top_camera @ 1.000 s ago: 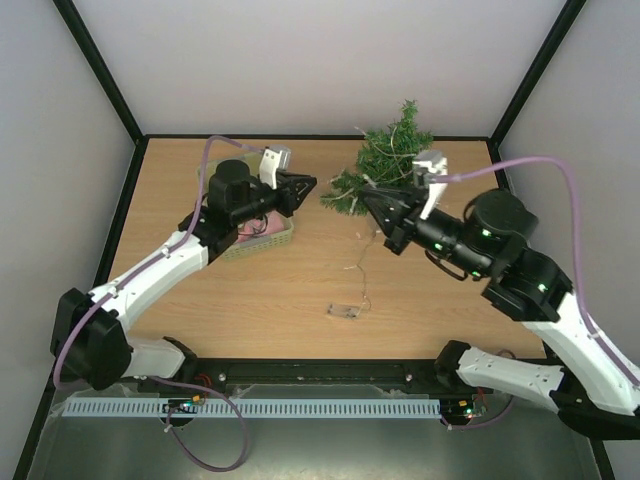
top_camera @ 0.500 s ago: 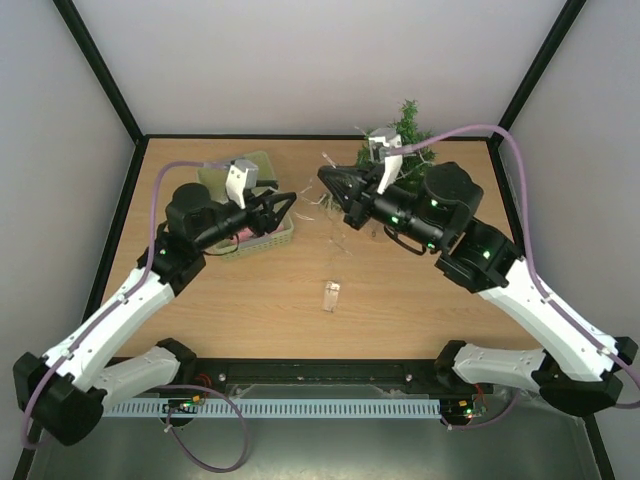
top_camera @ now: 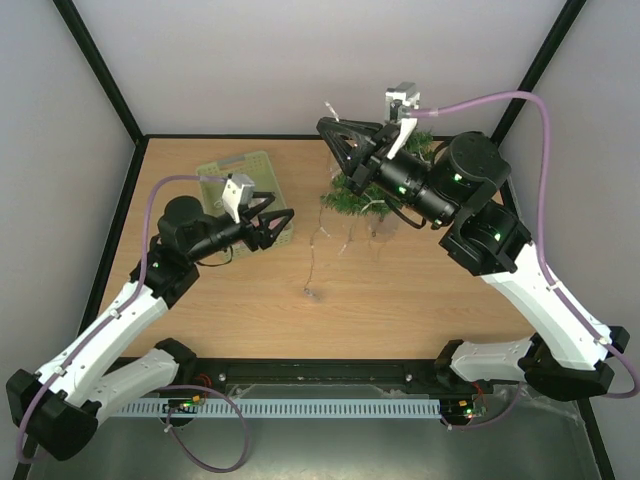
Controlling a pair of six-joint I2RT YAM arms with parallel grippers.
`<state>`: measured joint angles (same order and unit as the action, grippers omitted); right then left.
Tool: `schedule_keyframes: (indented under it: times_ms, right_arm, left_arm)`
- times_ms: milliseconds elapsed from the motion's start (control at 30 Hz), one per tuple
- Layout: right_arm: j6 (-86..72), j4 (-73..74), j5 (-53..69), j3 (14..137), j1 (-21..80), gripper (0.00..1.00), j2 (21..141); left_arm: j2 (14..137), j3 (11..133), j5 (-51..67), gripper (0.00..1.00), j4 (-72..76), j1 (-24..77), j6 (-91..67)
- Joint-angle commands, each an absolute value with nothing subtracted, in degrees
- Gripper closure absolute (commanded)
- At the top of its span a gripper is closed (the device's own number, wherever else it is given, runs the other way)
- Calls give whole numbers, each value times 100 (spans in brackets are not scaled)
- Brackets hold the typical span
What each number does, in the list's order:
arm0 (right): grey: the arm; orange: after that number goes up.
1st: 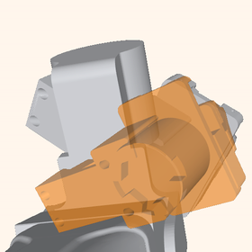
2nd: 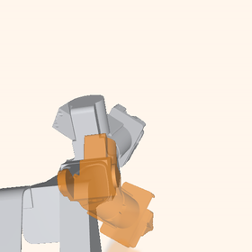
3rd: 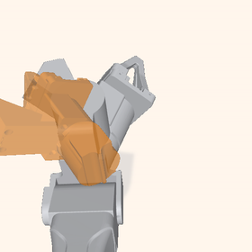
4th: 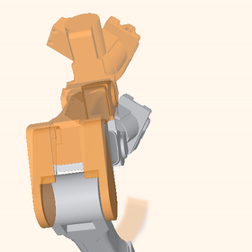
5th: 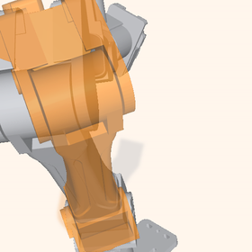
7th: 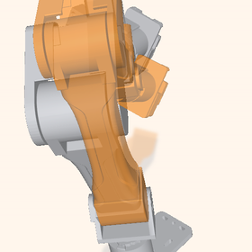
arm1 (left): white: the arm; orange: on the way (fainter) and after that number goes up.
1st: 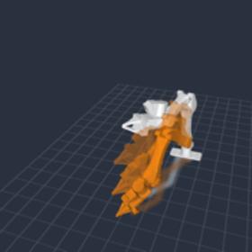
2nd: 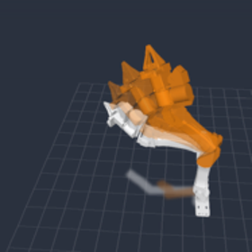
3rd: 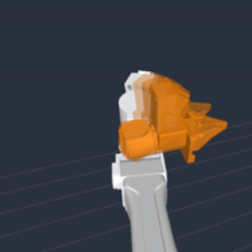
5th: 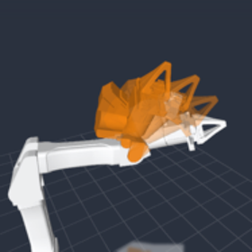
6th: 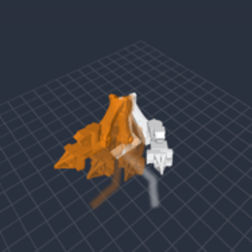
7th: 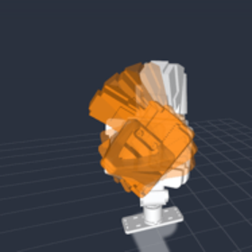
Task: Decorate the small christmas tree
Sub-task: Wrap the decoration item around the Christmas tree.
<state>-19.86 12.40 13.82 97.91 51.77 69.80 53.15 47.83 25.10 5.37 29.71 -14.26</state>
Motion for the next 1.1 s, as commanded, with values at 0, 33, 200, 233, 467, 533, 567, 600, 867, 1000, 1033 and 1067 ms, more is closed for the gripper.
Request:
schedule_keyframes:
  times_ms: [0,33,200,233,467,533,567,600,867,1000,1033,1067]
  right_arm:
    - [-1925,909,1468,10114,5205,98,7139]
    - [-1925,920,1512,10241,5207,98,7196]
    - [-2019,674,1736,10572,5208,98,7386]
    - [-2021,642,1744,10623,5210,98,7425]
    - [-2168,608,1959,10799,5203,98,7673]
    - [-2186,690,1994,10775,5207,98,7722]
    - [-2203,727,1988,10728,5207,98,7725]
    - [-2231,745,1987,10667,5204,98,7726]
    - [-2481,450,2118,10104,5204,98,7707]
    - [-2668,220,2208,9915,5205,98,7734]
    - [-2709,174,2226,9874,5211,98,7734]
    - [-2741,119,2240,9842,5204,98,7739]
  left_arm:
    - [4957,4511,3076,28,1028,2968,-1518]
    - [4880,4401,3146,28,1180,2970,-1520]
    - [4597,3818,3955,28,2260,2982,-1590]
    - [4589,3742,4090,27,2423,3002,-1591]
    - [4949,4105,4234,26,2265,3146,-981]
    - [4937,4386,3937,27,2013,3165,-724]
    - [4913,4535,3784,27,1903,3170,-631]
    - [4899,4682,3623,27,1797,3172,-568]
    - [5091,5677,3416,28,1376,3183,-465]
    - [5308,5966,3440,28,1388,3238,-632]
    - [5360,6026,3406,29,1374,3255,-618]
    - [5418,6072,3383,29,1357,3278,-604]
